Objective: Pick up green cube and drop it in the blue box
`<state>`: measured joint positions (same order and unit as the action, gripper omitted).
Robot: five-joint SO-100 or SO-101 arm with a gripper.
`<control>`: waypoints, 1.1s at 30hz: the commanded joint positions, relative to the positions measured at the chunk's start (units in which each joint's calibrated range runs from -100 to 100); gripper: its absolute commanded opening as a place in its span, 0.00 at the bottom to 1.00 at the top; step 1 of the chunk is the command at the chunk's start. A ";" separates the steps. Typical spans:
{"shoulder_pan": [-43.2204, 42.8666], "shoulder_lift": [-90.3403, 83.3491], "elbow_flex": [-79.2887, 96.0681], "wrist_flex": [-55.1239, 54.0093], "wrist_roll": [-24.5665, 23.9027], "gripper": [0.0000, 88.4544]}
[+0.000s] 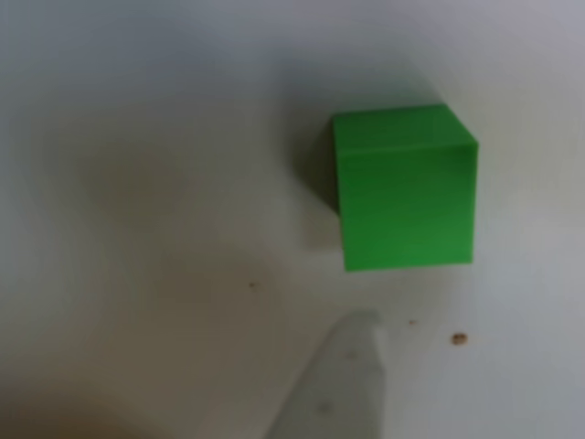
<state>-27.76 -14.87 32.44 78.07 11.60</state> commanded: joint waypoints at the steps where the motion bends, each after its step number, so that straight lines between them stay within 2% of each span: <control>1: -0.40 -0.18 -0.39 -0.17 -0.20 0.28; 19: -0.33 -0.26 -0.48 -0.90 -0.34 0.28; 33: 0.05 0.07 2.30 -7.91 -0.34 0.28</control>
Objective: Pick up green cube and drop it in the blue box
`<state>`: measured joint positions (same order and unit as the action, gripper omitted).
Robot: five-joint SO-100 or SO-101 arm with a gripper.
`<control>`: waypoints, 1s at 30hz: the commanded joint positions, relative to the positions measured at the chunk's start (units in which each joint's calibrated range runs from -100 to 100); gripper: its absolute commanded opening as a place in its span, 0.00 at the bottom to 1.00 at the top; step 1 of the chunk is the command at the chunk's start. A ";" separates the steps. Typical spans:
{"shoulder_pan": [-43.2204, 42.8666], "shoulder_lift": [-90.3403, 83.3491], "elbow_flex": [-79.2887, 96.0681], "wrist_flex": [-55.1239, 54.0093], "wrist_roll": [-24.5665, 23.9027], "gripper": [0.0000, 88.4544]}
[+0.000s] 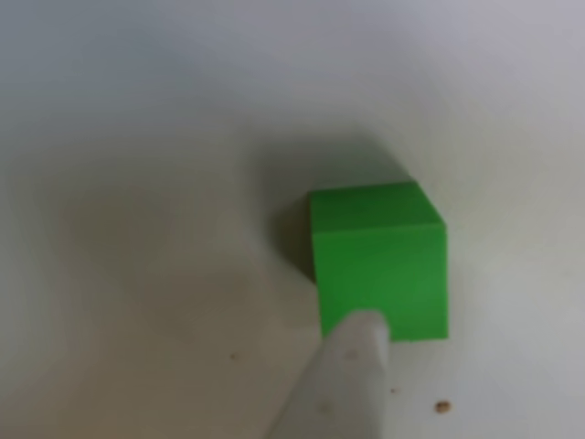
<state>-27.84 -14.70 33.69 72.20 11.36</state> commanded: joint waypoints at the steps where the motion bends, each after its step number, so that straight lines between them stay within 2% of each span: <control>1: 0.13 -0.10 1.77 -2.61 -0.10 0.28; 5: -0.18 -0.10 5.27 -4.40 -0.10 0.28; 12: -0.33 -0.10 6.88 -4.97 0.20 0.36; 30: -2.78 -0.10 9.40 -5.05 -0.24 0.36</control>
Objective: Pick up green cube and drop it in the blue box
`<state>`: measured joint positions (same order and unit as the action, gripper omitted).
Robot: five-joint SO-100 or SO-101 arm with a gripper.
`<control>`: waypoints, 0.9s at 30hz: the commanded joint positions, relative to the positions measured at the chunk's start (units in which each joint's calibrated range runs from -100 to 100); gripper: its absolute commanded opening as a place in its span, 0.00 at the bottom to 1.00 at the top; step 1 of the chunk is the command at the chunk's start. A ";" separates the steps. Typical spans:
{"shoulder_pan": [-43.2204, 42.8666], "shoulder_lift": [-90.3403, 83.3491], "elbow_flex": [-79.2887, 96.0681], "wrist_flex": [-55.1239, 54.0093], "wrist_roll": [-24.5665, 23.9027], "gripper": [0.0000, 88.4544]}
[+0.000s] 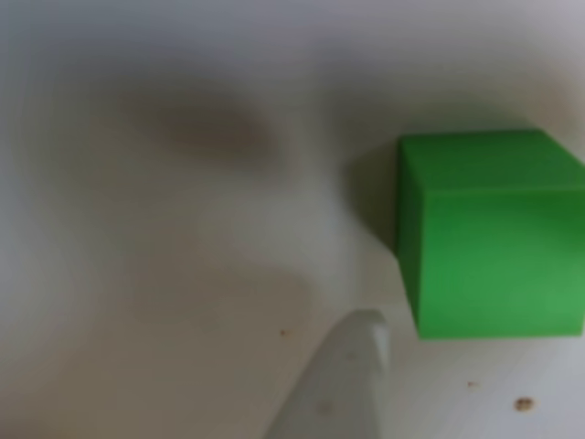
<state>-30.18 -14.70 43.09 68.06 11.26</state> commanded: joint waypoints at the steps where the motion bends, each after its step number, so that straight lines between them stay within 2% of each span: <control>1: -0.43 -0.10 0.00 -1.00 -0.15 0.36; 20: -0.43 0.07 1.35 -4.18 -0.15 0.36; 27: -0.43 2.83 3.23 -9.32 -0.15 0.36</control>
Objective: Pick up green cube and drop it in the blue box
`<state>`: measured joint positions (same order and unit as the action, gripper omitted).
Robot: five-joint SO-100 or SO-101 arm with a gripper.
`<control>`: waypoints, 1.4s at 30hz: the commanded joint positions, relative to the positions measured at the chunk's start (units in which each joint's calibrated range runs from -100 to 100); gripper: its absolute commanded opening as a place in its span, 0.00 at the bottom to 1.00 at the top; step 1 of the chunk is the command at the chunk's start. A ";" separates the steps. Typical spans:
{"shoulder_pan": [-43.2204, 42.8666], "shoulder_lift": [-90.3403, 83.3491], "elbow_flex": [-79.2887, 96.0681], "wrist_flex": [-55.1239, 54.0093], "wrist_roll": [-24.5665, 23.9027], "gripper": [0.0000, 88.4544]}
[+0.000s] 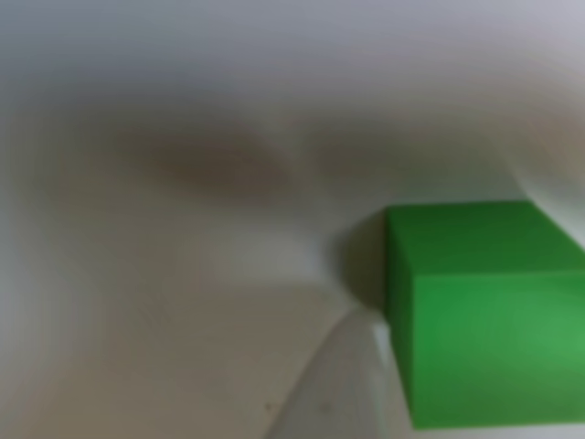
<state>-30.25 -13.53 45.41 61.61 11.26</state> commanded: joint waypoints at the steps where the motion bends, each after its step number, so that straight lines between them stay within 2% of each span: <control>1: -0.36 2.41 1.09 -3.68 -0.15 0.36; 18: -0.36 3.83 1.09 -4.65 0.15 0.35; 29: -0.28 3.33 0.82 -4.49 0.34 0.13; 42: -0.28 3.25 0.55 -4.49 0.44 0.11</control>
<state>-30.39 -9.36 46.67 57.05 11.55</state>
